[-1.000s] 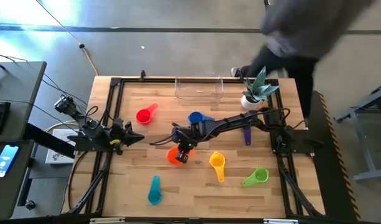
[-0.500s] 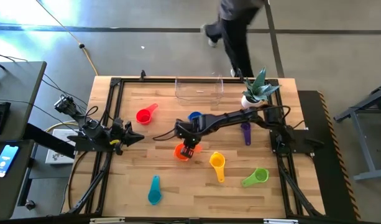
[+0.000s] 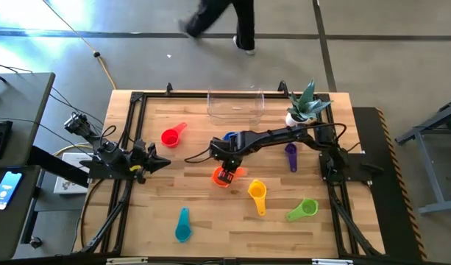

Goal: Nest measuring cups in basket
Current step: Move the orange measuring cup to the center of the table, then stack the red measuring cup on top of the orange measuring cup

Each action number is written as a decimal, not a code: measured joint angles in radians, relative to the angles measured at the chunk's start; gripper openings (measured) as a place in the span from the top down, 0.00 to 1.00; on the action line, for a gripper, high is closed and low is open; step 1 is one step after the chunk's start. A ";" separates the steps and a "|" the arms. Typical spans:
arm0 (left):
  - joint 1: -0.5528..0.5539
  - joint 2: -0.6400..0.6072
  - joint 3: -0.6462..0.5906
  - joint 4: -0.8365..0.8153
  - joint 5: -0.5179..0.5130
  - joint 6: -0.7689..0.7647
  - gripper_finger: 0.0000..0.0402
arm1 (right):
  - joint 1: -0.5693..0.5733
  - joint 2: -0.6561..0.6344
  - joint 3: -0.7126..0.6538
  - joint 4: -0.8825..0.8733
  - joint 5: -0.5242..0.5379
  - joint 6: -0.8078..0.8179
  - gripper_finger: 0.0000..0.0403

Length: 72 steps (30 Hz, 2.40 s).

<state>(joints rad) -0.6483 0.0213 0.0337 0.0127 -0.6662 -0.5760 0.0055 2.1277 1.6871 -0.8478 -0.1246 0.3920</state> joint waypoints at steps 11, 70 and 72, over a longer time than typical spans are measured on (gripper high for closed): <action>0.000 0.000 0.000 0.000 0.000 0.099 0.99 | 0.000 0.000 0.000 -0.004 -0.007 -0.008 0.97; 0.000 0.001 0.288 -0.042 -0.368 0.594 0.83 | -0.176 -0.343 0.002 0.121 -0.038 -0.050 0.69; 0.000 0.001 0.315 -0.042 -0.392 0.622 0.82 | -0.193 -0.359 0.002 0.124 -0.037 -0.063 0.69</action>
<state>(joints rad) -0.6483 0.0223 0.3486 -0.0291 -1.0583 0.0459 -0.1876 1.7686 1.6886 -0.7238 -0.1612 0.3293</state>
